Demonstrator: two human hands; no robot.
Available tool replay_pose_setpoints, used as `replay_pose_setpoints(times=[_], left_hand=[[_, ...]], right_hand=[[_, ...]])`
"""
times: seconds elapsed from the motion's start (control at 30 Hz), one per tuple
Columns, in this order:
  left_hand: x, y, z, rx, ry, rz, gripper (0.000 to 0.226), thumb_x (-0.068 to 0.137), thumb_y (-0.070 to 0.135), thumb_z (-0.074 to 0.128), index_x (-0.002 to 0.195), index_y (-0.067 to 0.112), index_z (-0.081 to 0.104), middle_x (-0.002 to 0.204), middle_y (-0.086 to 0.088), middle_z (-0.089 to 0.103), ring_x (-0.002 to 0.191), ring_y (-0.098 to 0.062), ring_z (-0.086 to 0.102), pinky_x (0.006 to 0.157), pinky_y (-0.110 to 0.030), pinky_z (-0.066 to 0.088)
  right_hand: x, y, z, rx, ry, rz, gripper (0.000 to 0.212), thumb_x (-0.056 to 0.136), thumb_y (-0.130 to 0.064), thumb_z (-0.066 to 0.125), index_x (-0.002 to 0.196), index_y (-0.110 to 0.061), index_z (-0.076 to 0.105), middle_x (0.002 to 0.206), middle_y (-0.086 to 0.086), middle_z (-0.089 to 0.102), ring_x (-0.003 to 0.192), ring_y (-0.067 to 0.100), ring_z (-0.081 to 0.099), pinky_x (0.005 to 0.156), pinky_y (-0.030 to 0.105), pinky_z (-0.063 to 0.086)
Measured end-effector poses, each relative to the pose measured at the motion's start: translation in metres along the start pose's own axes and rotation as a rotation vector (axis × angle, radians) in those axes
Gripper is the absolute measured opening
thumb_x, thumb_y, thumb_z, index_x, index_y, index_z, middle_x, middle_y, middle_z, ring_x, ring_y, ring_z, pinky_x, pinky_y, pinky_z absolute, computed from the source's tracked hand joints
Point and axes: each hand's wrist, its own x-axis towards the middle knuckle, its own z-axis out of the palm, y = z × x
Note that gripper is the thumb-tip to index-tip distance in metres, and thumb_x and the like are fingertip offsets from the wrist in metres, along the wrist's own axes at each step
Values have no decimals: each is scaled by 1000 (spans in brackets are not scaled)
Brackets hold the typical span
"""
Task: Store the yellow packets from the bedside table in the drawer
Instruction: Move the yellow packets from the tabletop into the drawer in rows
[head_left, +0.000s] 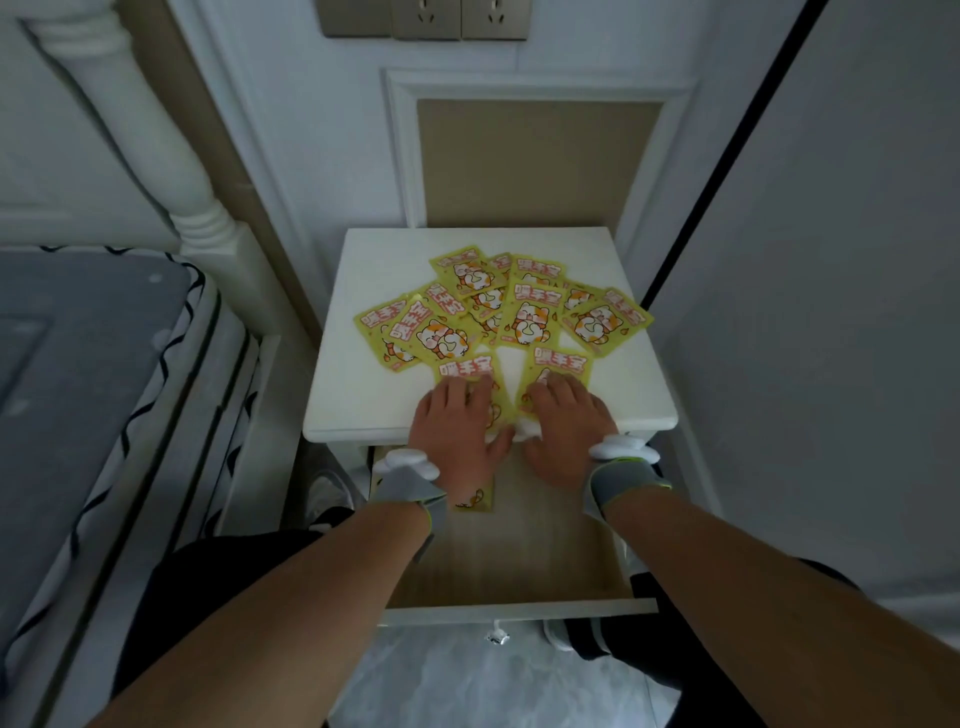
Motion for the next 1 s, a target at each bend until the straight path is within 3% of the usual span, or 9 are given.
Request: replay_pose_setpoints(times=[0.13,0.23,0.47,0.6,0.77,0.9,1.0], left_hand=[[-13,-4,-15,64,-121,2,69,71,35,71,133,14,51,117,-13,53,109,-35,52,88,-43,47],[-20,-7,-19,94,-135,-20,56,72,17,72,126,13,56,113,-14,56,102,-35,55,82,-43,50],[-46,-3,-22,87,-65,6,64,63,12,77,124,15,59,112,-12,59,101,-33,58,79,-41,49],[-70,5,-23,96,-49,64,60,73,9,61,132,17,55,119,-8,58,109,-31,55,82,-39,46],[-97,6,0,65,-200,93,53,74,6,62,125,21,58,115,-7,61,104,-30,57,85,-40,45],[-111,3,16,49,-230,20,40,80,10,41,110,22,65,99,-6,63,91,-30,60,74,-39,49],[-108,3,27,75,-223,20,33,77,10,56,106,20,69,94,-8,65,85,-30,63,71,-38,51]], right_hand=[[-16,-7,-6,-72,-25,-8,63,83,-17,56,143,-14,36,144,8,41,131,32,38,99,41,41],[-24,-10,-9,-113,-5,11,56,83,-10,53,137,-11,41,136,12,44,123,34,42,93,41,45],[-38,-14,-5,-93,50,6,41,81,-3,56,121,-4,60,131,18,58,128,39,51,97,47,47],[-53,-16,-2,-150,112,3,33,74,-2,58,107,-6,63,107,16,68,99,38,65,79,44,53],[-76,-14,13,-155,82,25,30,66,-2,64,94,-12,63,83,9,67,74,35,64,65,38,47],[-88,-7,30,-100,-33,20,30,77,-6,54,104,-15,61,87,9,68,76,35,66,64,37,46],[-89,-3,42,-70,-66,13,32,84,-10,49,114,-18,56,100,7,68,86,34,66,65,35,41]])
